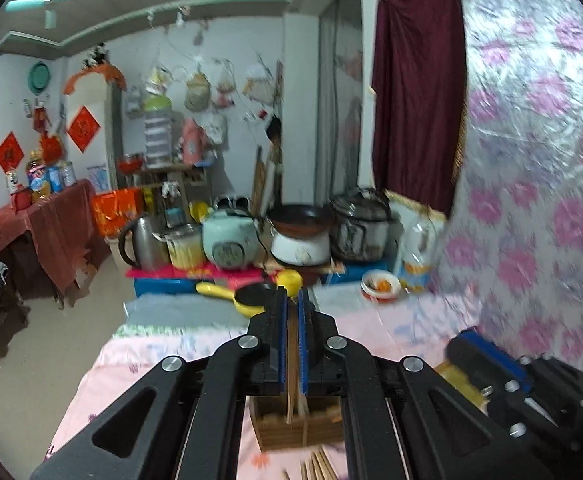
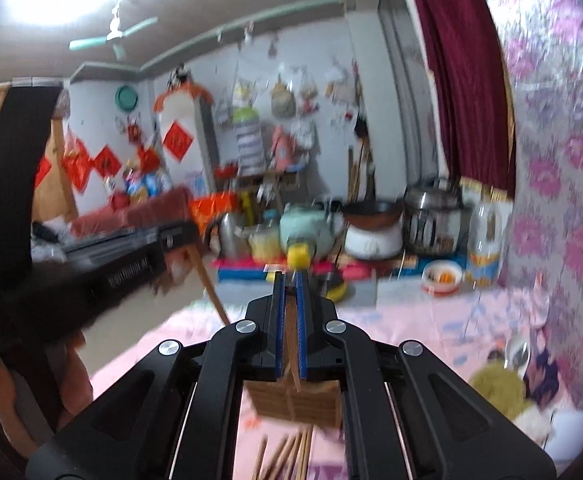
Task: Organize utensils
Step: 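Lower both chopsticks into the caddy and open both tools, then move both open tools back over the chopstick pile, then close the right tool on a chopstick while the left tool approaches another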
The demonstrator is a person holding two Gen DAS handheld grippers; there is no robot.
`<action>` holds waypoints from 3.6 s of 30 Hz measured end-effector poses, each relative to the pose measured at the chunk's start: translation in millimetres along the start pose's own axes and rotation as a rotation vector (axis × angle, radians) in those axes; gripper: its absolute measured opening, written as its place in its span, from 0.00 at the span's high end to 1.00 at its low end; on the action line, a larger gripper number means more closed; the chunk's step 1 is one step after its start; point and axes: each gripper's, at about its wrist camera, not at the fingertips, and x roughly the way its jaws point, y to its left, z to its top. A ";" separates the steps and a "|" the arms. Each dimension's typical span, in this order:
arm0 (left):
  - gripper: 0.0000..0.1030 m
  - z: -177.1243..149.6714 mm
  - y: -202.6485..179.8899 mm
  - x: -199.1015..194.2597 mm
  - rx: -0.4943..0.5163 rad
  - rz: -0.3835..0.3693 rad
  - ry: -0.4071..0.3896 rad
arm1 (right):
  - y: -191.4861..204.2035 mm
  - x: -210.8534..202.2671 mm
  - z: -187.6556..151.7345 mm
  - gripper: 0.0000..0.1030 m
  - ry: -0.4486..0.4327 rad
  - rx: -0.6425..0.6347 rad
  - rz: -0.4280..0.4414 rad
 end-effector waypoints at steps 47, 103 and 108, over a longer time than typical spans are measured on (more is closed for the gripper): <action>0.06 -217.8 55.3 -69.9 -0.062 0.277 0.077 | -17.6 -20.2 -202.9 0.06 0.360 -0.083 -0.157; 0.06 -267.8 34.1 12.8 0.046 0.077 0.526 | -58.1 21.7 -252.1 0.69 0.745 0.058 -0.096; 0.06 -282.6 22.0 13.8 0.043 -0.048 0.598 | -56.2 23.1 -253.7 0.66 0.749 0.047 -0.091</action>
